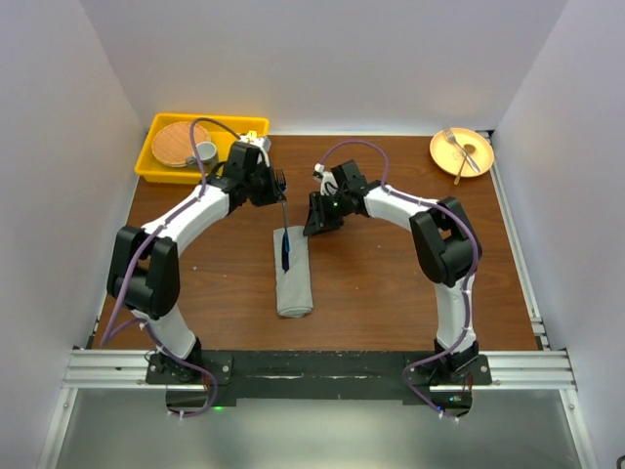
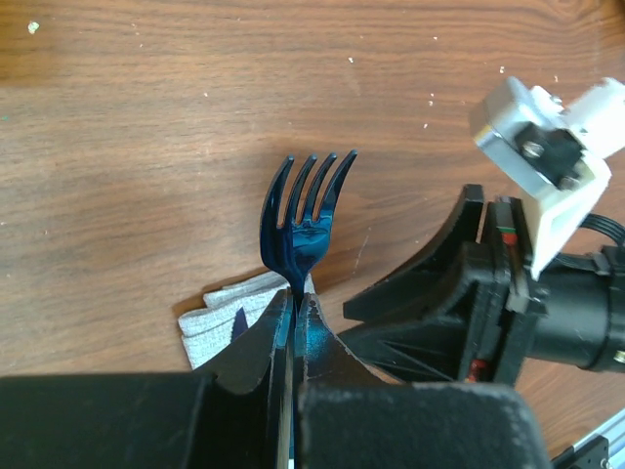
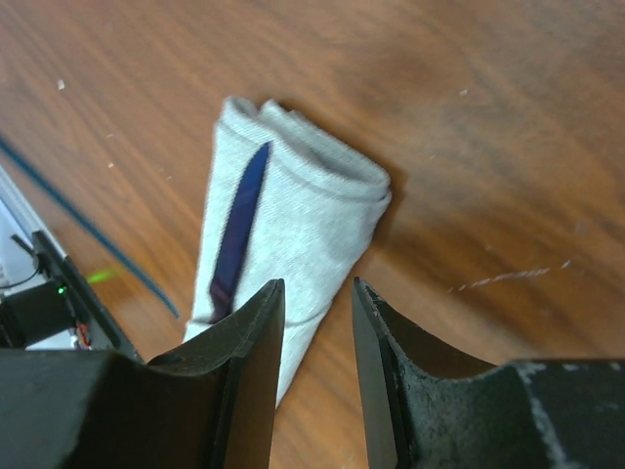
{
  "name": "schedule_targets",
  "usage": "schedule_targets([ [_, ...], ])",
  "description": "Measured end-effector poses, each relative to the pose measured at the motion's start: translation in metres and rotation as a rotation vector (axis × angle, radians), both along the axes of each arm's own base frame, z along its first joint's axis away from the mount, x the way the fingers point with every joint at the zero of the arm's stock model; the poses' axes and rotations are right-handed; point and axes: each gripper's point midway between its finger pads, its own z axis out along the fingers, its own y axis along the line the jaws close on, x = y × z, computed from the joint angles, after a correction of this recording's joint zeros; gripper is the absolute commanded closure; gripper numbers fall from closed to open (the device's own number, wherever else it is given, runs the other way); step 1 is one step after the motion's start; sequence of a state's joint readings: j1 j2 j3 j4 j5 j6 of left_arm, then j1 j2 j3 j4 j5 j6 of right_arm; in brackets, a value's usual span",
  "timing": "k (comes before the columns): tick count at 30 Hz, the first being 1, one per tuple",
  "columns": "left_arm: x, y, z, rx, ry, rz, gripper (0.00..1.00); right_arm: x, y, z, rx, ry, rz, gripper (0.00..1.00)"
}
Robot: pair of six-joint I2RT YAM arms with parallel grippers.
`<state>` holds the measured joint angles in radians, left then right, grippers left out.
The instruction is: Fold the napkin into a case and place the utensils inside
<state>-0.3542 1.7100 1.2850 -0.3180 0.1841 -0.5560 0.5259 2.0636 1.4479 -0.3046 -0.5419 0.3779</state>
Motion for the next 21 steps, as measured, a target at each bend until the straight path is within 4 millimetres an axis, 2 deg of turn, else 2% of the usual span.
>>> schedule_targets([
  [9,0.006,0.0,-0.015,0.021,0.02,0.013,1.0,0.013,0.002,-0.026,-0.009,0.04,-0.027,0.62],
  [21,0.002,-0.014,-0.032,0.044,0.048,-0.004,1.0,0.021,0.009,-0.021,0.028,0.036,-0.065,0.66],
])
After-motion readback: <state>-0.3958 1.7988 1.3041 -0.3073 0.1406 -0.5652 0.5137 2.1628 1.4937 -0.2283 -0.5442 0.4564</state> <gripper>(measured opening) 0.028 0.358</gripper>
